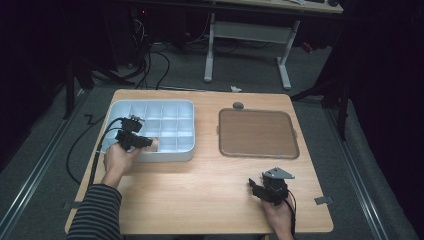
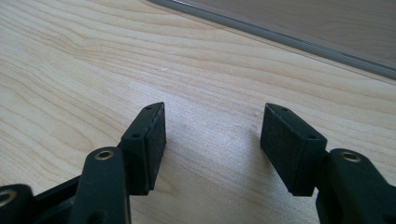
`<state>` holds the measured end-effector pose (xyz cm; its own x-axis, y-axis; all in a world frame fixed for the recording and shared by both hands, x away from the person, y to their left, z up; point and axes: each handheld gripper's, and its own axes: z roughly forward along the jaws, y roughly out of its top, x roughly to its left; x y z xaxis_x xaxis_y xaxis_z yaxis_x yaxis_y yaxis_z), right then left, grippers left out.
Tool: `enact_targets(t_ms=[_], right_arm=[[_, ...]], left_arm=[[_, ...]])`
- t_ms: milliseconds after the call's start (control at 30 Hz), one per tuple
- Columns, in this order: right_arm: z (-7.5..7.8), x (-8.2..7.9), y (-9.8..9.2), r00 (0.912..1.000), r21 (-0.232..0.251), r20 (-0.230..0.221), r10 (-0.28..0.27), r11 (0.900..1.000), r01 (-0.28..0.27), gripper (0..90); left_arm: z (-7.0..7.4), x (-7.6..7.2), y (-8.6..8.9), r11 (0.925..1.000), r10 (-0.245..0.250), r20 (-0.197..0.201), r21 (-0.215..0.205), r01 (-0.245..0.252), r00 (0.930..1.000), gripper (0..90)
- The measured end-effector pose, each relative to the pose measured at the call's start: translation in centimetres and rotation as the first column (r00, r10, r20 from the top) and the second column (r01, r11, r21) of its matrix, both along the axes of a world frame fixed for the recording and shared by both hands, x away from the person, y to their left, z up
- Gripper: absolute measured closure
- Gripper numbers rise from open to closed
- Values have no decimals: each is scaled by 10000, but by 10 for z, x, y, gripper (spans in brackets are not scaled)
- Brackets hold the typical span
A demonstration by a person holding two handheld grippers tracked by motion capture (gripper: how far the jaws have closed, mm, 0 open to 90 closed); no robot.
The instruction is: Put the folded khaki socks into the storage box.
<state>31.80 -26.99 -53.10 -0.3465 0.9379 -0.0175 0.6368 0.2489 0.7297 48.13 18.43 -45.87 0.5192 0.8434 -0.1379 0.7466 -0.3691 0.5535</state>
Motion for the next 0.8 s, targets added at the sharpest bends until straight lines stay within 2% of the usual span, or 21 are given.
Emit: enact_targets(t_ms=[333,533,800], right_arm=[[0,0,0,10000,-7,5,5,10000,-5,406],[0,0,0,10000,-6,8,11,10000,-11,406],[0,0,0,10000,-2,9,14,10000,-14,405]], left_arm=[[12,-9,5,9998,11,609,-192,1,9981,623],[20,-16,10,9995,82,927,-304,-54,9957,610],[24,-26,20,9990,122,1123,-448,-72,9936,609]])
